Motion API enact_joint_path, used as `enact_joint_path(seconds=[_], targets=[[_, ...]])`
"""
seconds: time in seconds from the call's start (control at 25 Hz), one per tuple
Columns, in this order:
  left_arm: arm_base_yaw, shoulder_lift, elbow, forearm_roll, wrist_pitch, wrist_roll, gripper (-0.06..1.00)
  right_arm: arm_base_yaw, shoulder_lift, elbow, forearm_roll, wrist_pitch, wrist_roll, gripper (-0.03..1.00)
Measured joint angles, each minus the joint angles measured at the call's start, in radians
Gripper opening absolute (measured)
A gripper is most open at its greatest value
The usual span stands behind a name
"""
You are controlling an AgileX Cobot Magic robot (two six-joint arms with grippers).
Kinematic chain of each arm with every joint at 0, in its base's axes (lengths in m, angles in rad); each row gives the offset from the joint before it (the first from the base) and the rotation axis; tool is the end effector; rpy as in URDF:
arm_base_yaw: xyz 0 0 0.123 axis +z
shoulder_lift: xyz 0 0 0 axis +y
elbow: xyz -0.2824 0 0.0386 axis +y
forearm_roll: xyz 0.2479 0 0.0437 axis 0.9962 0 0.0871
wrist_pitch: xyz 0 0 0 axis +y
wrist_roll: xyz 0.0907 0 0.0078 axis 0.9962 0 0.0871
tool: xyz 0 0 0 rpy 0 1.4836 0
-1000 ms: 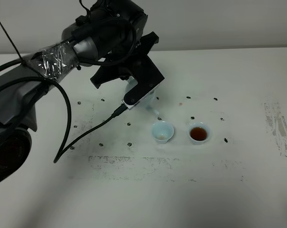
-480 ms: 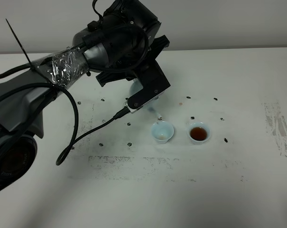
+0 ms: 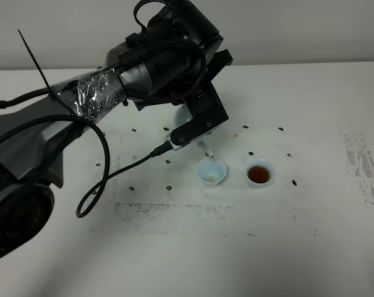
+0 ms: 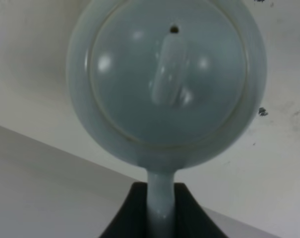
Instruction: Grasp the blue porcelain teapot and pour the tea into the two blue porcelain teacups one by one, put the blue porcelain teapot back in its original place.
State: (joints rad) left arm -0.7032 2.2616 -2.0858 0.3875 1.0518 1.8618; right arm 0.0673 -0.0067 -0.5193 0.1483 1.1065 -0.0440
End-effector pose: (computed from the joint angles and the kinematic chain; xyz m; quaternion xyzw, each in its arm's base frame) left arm 0.4006 -0.3004 0.2388 0.9355 0.2173 0.2685 0.0748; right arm -0.0114 0.0113 0.2795 -0.0531 0.8544 0.0798 0.5108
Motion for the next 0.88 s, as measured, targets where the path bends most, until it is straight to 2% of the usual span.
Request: enact_joint_path(seconds=[0.2,0.88], targets=[[-0.020,0.022,0.000,0.041,0.000,0.002,0.01,0.000,0.000,0.000,0.000,0.000,0.000,0.59],[-0.023,0.027,0.001,0.070,0.007,0.023,0.01,0.000,0.000,0.000,0.000,0.000,0.000,0.59]])
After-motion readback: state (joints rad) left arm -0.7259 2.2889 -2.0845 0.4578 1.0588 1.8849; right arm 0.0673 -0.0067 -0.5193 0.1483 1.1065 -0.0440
